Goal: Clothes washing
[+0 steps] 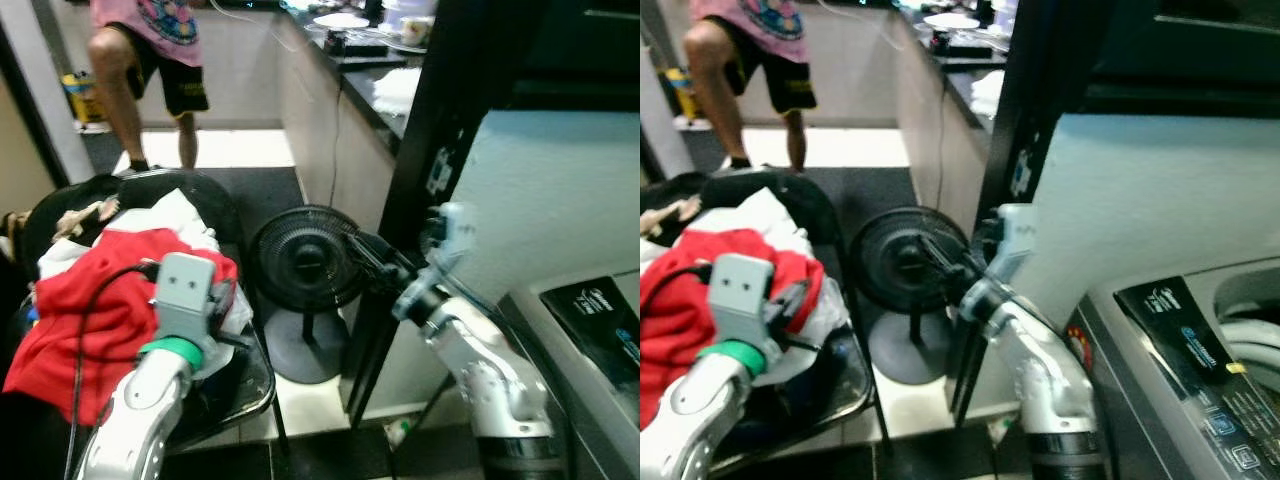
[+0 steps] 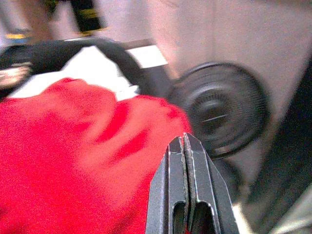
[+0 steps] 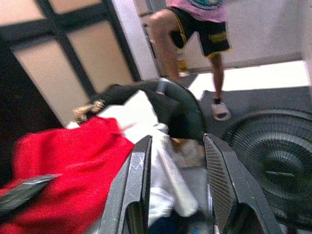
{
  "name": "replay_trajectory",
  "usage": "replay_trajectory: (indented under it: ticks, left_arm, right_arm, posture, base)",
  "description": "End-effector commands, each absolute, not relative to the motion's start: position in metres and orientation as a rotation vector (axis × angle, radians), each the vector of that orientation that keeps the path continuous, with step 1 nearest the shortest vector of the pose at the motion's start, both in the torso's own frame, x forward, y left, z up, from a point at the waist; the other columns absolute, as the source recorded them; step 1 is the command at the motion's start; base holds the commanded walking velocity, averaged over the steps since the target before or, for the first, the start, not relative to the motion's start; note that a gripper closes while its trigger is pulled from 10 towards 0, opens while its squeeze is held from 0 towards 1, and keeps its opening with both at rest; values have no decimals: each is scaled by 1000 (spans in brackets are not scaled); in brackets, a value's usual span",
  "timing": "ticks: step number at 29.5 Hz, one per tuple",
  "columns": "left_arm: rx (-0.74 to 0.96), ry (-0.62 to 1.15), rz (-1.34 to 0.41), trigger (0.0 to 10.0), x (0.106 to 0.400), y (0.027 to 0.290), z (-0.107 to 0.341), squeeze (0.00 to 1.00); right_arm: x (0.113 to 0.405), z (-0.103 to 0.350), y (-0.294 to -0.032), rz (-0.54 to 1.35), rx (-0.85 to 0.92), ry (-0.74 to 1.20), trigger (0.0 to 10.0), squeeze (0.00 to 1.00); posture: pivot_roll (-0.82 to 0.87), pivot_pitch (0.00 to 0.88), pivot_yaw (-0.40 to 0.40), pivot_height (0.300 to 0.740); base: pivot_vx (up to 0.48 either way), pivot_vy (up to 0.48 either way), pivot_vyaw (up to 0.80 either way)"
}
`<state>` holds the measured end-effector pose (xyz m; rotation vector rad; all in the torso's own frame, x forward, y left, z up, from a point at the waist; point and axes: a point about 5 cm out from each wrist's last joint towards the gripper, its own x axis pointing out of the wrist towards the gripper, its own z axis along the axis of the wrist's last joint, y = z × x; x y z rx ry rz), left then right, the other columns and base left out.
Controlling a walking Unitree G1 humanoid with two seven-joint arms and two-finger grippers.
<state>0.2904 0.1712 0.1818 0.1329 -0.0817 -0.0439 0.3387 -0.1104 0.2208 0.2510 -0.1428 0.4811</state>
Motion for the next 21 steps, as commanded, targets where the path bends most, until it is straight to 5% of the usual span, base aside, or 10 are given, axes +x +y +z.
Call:
replay_trajectory:
  ticks: [1, 16, 21]
  left_arm:
    - [172, -62, 9, 10000, 291, 177, 173, 0]
    - [100, -91, -19, 10000, 287, 172, 178, 0]
    - [58, -96, -39, 10000, 285, 169, 179, 0]
  right_arm:
    - [347, 210, -130, 305, 199, -115, 10000, 0]
    - [353, 214, -132, 245, 217, -145, 10000, 0]
    - [354, 219, -135, 210, 337, -159, 10000, 0]
  posture:
    - [1, 46, -17, 740]
    - [12, 54, -35, 740]
    - [20, 51, -38, 740]
  base:
    - [0, 0, 800]
    - [0, 0, 800]
    - [0, 401, 0]
